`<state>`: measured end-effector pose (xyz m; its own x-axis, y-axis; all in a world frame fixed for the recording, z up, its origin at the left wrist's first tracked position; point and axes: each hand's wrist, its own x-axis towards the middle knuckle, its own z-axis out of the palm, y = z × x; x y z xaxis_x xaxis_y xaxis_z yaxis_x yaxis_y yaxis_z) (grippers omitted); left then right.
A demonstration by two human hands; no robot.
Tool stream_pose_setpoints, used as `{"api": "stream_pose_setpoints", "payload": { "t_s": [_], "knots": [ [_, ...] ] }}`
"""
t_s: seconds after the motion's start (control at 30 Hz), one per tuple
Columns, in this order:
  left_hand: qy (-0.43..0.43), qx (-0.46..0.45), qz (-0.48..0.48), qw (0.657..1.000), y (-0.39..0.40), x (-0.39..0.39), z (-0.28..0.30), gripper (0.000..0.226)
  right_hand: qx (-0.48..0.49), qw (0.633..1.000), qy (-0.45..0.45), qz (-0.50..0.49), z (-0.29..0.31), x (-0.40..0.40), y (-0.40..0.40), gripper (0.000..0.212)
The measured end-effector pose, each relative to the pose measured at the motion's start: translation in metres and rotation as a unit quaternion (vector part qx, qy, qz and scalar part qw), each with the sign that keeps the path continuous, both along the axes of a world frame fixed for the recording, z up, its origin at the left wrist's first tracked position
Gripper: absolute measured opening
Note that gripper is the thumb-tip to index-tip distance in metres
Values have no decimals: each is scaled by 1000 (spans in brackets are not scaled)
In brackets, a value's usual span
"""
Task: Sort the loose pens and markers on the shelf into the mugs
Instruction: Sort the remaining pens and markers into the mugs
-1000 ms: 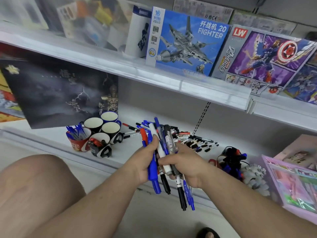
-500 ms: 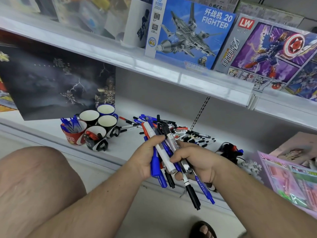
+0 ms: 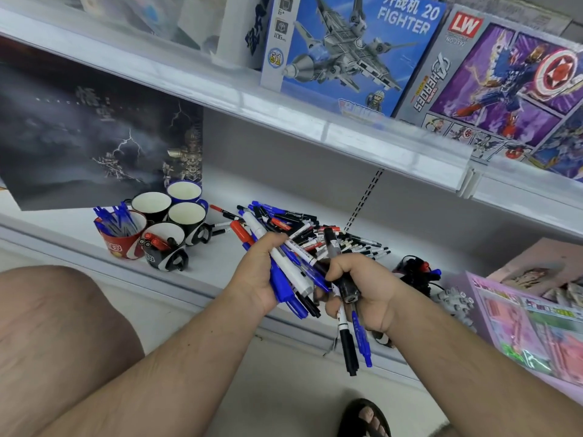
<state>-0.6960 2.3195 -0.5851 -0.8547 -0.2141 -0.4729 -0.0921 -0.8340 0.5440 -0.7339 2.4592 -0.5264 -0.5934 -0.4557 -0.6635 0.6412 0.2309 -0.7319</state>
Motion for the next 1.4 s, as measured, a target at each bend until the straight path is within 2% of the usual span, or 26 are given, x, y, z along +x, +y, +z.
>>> {"api": "stream_pose_setpoints", "payload": {
  "t_s": [0.13,0.2,0.33,0.43,0.53,0.57,0.63,0.7,0.93,1.0,1.1,1.2,1.3,1.4],
  "knots": [
    [-10,14,29,999,-12,-2,2,12,22,999,25,-6,-1,-4,1,17],
    [-25,-11,10,1000,-17,-2,1,12,-1,998,38,-40,1,-8,2,21],
    [-63,-72,-165,982,-3,6,-10,5,-90,983,49,-154,4,-14,-5,21],
    [-55,-74,-250,964,19,12,-13,7,-89,971,81,-208,0,-15,-17,20],
    [-36,-52,-248,967,33,11,-16,22,-53,965,115,-228,-8,-11,-27,19],
    [-36,-54,-248,966,35,11,-14,17,-45,963,124,-233,-10,-10,-29,20],
    [-39,-57,-248,966,36,12,-12,10,-35,961,142,-236,-13,-9,-34,6],
    [-40,-49,-249,966,36,14,-12,17,-17,961,162,-223,-14,-12,-35,16],
    [-1,-65,-239,969,33,12,-12,11,8,963,189,-191,-15,-14,-34,18],
    [11,-87,-239,967,31,12,-8,12,19,962,183,-201,-19,-17,-33,21],
    [27,-99,-252,962,29,12,-6,26,30,966,162,-198,-22,-16,-31,32],
    [33,-100,-260,960,29,12,-5,21,15,972,144,-187,-24,-14,-30,34],
    [19,-120,-270,955,26,12,-4,4,7,972,141,-190,-28,-14,-29,41],
    [8,-144,-280,949,23,11,-4,11,-14,974,115,-193,-28,-13,-29,23]
  ]
}}
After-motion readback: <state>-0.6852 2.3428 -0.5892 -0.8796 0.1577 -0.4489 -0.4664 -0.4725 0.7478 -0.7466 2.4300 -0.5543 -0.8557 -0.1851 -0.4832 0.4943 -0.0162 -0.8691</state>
